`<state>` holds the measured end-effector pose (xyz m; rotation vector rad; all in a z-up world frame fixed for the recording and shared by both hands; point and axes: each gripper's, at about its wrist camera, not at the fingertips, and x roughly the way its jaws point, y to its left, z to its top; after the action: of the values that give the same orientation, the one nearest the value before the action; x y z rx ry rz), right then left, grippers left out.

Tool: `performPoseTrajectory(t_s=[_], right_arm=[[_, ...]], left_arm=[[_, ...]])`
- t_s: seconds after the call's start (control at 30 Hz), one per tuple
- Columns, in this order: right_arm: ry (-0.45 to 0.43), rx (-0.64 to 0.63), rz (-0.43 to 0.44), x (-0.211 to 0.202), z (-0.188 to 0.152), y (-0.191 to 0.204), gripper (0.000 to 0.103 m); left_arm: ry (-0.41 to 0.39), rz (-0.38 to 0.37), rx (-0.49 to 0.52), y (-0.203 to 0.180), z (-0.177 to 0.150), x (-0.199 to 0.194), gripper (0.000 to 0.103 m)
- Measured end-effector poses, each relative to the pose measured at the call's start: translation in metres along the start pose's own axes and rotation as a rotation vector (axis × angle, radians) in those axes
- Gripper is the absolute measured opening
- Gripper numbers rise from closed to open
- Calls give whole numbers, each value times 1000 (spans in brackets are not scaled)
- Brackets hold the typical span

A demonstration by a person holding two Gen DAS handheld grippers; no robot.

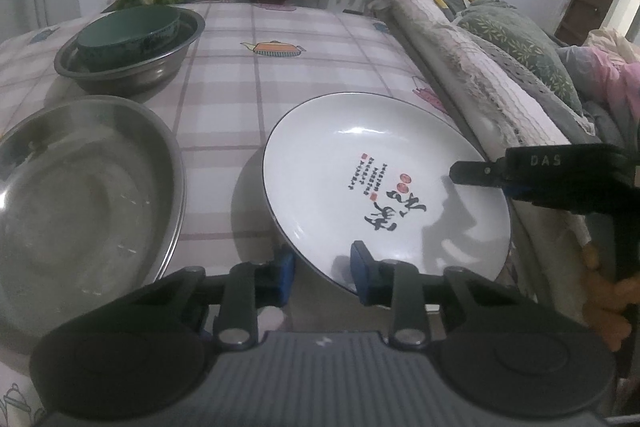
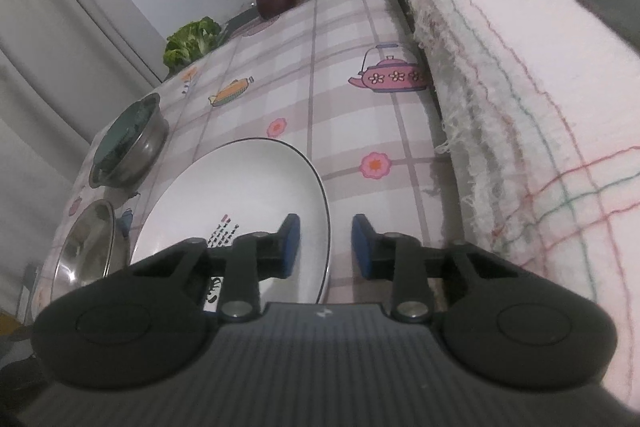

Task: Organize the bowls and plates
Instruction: 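Lift the white calligraphy plate off the table with both tools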

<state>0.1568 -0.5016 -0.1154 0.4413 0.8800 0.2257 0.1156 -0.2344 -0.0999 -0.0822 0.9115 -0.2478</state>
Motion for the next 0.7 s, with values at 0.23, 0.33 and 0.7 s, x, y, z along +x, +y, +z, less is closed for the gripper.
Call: performPoseTrajectory(t_s=[0.23,0.33,0.7], right_arm=[[4,-56,-17,-2,-6,11,16],[14,-74,-24,-6,-11,15,16],[49,-69,-38,-28,-44,29,16]], left_arm=[[0,10,21,-2,-3,-4,30],[6,9,21,1,-5,-7,30],[43,-43,48,13,-30,-33,30]])
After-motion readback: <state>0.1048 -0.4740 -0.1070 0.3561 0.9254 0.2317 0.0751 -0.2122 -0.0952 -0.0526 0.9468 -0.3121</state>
